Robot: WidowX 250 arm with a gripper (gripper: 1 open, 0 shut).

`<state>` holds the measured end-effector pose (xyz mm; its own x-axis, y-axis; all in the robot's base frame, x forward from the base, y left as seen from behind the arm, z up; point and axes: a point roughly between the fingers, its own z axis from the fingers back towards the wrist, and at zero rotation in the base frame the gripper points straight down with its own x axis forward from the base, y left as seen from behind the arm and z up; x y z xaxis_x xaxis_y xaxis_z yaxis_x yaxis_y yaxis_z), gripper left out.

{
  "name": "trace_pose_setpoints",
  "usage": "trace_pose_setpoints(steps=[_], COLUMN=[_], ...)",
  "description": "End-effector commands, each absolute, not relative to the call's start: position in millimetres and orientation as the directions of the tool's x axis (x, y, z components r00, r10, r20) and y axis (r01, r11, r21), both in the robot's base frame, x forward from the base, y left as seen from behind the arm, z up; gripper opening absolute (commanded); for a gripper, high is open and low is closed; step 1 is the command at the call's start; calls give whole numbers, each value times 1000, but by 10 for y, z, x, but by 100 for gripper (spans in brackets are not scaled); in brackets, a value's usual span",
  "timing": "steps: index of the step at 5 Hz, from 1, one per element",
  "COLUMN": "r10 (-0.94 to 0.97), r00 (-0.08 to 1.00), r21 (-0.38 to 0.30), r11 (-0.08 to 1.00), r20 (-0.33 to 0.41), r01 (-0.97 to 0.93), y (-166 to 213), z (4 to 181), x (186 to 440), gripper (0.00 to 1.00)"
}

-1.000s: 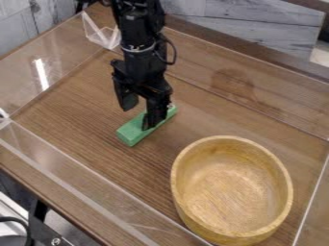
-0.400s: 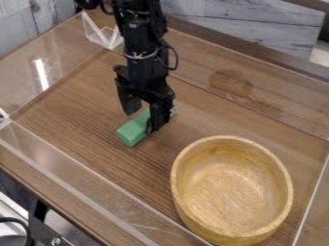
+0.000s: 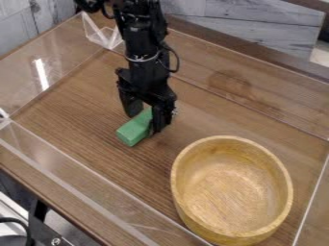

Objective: Put the green block in the brown bowl

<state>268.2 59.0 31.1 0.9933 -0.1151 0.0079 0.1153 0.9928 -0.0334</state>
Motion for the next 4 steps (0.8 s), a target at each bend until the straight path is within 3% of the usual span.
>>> trace_pose_setpoints(steps=[1, 4], r10=[-96, -68], r00=[994, 997], r21=[-27, -47], r11=[995, 996], r20=[46, 36], r01=[97, 70], y=[638, 651], z=[391, 364], x=[2748, 2744], gripper=[100, 100])
